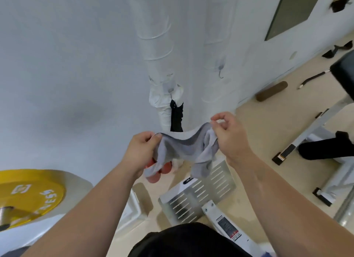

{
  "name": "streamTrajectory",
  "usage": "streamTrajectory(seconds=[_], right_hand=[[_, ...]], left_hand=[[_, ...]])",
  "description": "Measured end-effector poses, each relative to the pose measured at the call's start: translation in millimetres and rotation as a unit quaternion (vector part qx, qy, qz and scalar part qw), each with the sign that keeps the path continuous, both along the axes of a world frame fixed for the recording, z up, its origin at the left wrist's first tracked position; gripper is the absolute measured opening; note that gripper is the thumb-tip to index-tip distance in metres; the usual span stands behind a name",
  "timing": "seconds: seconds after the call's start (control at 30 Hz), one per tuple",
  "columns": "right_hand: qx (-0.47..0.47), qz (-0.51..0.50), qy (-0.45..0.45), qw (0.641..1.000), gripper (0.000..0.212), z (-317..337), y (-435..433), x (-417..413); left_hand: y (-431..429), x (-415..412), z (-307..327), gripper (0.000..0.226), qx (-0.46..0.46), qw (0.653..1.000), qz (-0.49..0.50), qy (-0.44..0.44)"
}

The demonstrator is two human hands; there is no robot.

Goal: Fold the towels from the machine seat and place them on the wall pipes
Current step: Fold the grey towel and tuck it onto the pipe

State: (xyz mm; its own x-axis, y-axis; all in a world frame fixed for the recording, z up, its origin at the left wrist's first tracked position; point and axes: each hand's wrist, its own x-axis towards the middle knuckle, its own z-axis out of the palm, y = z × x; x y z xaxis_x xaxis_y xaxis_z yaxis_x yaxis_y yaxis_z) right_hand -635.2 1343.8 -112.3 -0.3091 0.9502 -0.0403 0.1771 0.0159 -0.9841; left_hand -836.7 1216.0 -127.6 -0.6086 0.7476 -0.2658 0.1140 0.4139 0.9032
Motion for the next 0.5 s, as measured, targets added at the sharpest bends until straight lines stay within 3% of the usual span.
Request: streamTrajectory(seconds=[0.13,0.23,0.3,0.37,0.5], right_hand=[[-0.092,0.103,0.043,0.99,0.014,-6.1,-4.8,-3.6],[-0.171,0.141,0.084,0.971,0.023,-3.1,-12.2,-7.3],[-0.195,0.147,0.122,0.962,0.031,0.2,-14.1,-7.6],[-0.169,0.147,0.129,0.966,0.037,2.5,-12.1,-5.8],[-0.111,0.156,0.118,0.974,0.033,10.0,-10.7,-4.2]], left_hand=[[25.7,46.0,24.9,0.031,0.038,0.997,-0.014,-0.059],[35.5,65.4,35.3,0.029,0.069,0.988,-0.003,-0.142],[36.2,68.4,42.3,0.015,0.094,0.978,-0.005,-0.184],[34.6,69.3,50.5,0.008,0.102,0.975,-0.017,-0.197],[30.9,68.5,53.3,0.026,0.086,0.973,0.0,-0.213]])
